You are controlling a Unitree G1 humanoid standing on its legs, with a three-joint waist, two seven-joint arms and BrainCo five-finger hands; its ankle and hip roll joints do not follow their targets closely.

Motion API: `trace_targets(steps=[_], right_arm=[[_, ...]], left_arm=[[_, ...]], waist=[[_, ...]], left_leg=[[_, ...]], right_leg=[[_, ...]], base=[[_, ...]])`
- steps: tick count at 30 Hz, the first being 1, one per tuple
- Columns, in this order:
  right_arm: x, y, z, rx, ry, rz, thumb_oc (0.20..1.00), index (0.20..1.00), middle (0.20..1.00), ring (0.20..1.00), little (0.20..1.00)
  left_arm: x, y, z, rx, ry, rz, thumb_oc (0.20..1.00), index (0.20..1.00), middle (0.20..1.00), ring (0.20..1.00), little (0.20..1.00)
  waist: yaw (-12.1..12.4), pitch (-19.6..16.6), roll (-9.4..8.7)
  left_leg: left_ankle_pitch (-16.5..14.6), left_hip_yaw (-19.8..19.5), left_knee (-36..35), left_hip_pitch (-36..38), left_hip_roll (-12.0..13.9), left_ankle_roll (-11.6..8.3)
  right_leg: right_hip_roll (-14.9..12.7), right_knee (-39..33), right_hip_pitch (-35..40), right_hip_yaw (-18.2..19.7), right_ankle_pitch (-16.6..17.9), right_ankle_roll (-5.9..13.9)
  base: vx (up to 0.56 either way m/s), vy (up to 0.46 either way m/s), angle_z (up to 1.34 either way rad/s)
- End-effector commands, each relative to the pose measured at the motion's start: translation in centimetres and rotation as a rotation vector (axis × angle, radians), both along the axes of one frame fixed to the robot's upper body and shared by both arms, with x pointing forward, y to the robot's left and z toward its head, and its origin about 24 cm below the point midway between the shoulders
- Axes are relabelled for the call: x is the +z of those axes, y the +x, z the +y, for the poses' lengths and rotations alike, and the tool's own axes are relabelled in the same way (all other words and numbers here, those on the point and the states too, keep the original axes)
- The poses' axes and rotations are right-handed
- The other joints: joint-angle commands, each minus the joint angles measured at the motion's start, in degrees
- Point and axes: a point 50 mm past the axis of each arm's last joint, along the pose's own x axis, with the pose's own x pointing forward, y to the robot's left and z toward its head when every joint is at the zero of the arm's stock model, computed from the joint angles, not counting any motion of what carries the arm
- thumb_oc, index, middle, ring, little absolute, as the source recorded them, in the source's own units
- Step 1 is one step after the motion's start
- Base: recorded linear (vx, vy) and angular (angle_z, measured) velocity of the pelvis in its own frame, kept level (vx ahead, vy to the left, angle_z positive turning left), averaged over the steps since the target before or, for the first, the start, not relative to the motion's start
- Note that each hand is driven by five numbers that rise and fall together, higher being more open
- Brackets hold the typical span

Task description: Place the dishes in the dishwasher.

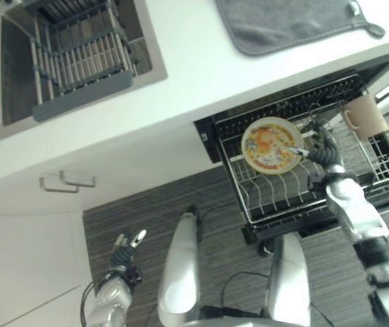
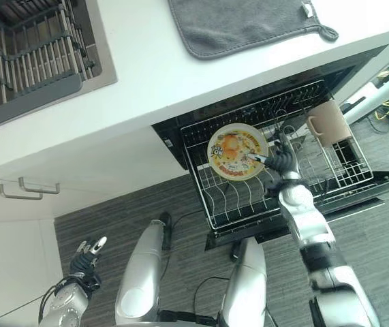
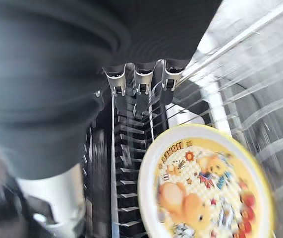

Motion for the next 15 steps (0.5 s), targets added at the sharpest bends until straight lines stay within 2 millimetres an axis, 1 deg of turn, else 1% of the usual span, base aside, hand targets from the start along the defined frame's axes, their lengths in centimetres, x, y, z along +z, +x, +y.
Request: trace_targets(steps=[1,3,4,5,6,7,8,9,11,12,13,14,15], right_arm=[[1.2,1.2,-0.2,0.019,0.092,-0.022,1.000,1.000,1.000,1.000,1.000],[0.0,-0.7,-1.3,0.021,0.153,0.019,1.000,1.000,1.000,1.000,1.000],[-0.3,-1.5,-1.8,0.016,0.168,0.020,1.000,1.000,1.000,1.000,1.000],[0.4,-3.2,-3.5,-0.031,0.199,-0.061,1.000,1.000,1.000,1.000,1.000],[0.5,-3.4,-3.7,-0.038,0.198,-0.074,1.000,1.000,1.000,1.000,1.000],[1.3,-4.3,-4.5,-0.073,0.190,-0.131,1.000,1.000,1.000,1.000,1.000],[1.8,-4.8,-5.0,-0.103,0.186,-0.166,1.000,1.000,1.000,1.000,1.000],[2.6,-5.6,-5.9,-0.150,0.184,-0.217,1.000,1.000,1.000,1.000,1.000],[4.8,-8.1,-8.8,-0.334,0.136,-0.371,1.000,1.000,1.000,1.000,1.000],[5.7,-9.0,-9.9,-0.417,0.117,-0.431,1.000,1.000,1.000,1.000,1.000],[6.2,-9.5,-10.5,-0.465,0.111,-0.459,1.000,1.000,1.000,1.000,1.000],[6.8,-10.5,-11.6,-0.577,0.080,-0.500,1.000,1.000,1.000,1.000,1.000],[6.7,-10.8,-12.0,-0.618,0.086,-0.503,1.000,1.000,1.000,1.000,1.000]], left_arm=[[-0.1,-2.8,2.1,0.045,0.093,0.053,1.000,1.000,1.000,1.000,1.000],[-0.4,-3.6,2.4,0.077,0.096,0.064,1.000,1.000,1.000,1.000,1.000],[-0.5,-3.9,2.5,0.088,0.100,0.069,1.000,1.000,1.000,1.000,1.000],[-0.6,-4.9,3.0,0.110,0.119,0.085,1.000,1.000,1.000,1.000,1.000],[-0.7,-5.1,3.0,0.112,0.121,0.087,1.000,1.000,1.000,1.000,1.000],[-0.7,-5.5,3.3,0.126,0.129,0.094,1.000,1.000,1.000,1.000,1.000],[-0.7,-5.7,3.4,0.132,0.131,0.097,1.000,1.000,1.000,1.000,1.000],[-0.8,-5.9,3.6,0.145,0.132,0.104,1.000,1.000,1.000,1.000,1.000],[-1.1,-6.7,4.2,0.179,0.134,0.119,1.000,1.000,1.000,1.000,1.000],[-1.2,-6.9,4.4,0.184,0.135,0.121,1.000,1.000,1.000,1.000,1.000],[-1.1,-6.9,4.5,0.187,0.134,0.119,1.000,1.000,1.000,1.000,1.000],[-1.1,-6.7,4.8,0.193,0.126,0.114,1.000,1.000,1.000,1.000,1.000],[-1.1,-6.5,4.8,0.195,0.124,0.112,1.000,1.000,1.000,1.000,1.000]], waist=[[0.2,-1.3,-0.37],[-0.8,-1.6,-1.38],[-1.1,-1.8,-1.85],[-2.0,-2.2,-3.38],[-2.2,-2.3,-3.54],[-2.9,-2.5,-4.24],[-3.2,-2.6,-4.52],[-3.8,-2.9,-4.95],[-5.4,-3.8,-5.92],[-6.0,-4.2,-6.14],[-6.3,-4.3,-6.15],[-7.1,-4.6,-5.98],[-7.3,-4.7,-5.88]], left_leg=[[2.3,2.9,-2.3,2.1,-1.5,5.88],[2.0,3.7,-3.1,2.7,-1.1,6.08],[1.7,4.0,-3.2,2.9,-0.9,6.21],[1.2,4.6,-3.5,3.6,-0.3,6.30],[1.2,4.6,-3.5,3.6,-0.2,6.29],[1.0,5.0,-3.6,3.9,0.3,6.25],[0.9,5.2,-3.6,4.0,0.5,6.24],[0.7,5.5,-3.8,4.3,0.9,6.11],[0.4,6.3,-4.1,5.1,1.9,5.89],[0.5,6.9,-4.6,5.4,2.4,5.71],[0.6,7.5,-4.9,5.6,2.8,5.59],[0.7,8.5,-4.9,5.5,3.5,5.36],[0.7,8.6,-4.8,5.4,3.6,5.32]], right_leg=[[0.9,1.1,1.8,-0.3,3.2,-2.87],[1.4,0.5,2.2,-0.2,3.4,-2.65],[1.5,0.4,2.3,-0.2,3.4,-2.59],[2.1,-0.3,3.1,-0.2,3.6,-2.33],[2.2,-0.3,3.2,-0.2,3.7,-2.28],[2.7,-0.6,3.4,0.0,3.8,-2.05],[2.9,-0.8,3.6,0.0,3.8,-1.97],[3.3,-1.4,4.1,0.1,3.9,-1.86],[4.3,-2.5,5.0,0.2,3.9,-1.71],[4.5,-3.4,5.5,0.1,4.2,-1.57],[4.4,-3.9,5.6,-0.1,4.5,-1.42],[4.3,-4.5,5.5,-0.2,4.8,-1.17],[4.3,-4.7,5.4,-0.1,4.9,-1.10]], base=[[0.02,-0.025,-0.18],[0.02,-0.028,-0.14],[0.03,-0.108,-0.17],[0.02,-0.109,-0.14],[0.01,-0.139,-0.12],[-0.01,-0.077,-0.18],[-0.02,-0.094,-0.25],[-0.02,-0.083,-0.23],[-0.01,-0.110,-0.23],[-0.01,-0.087,-0.31],[-0.03,-0.049,-0.33],[-0.04,-0.018,-0.25],[-0.06,-0.004,-0.20]])
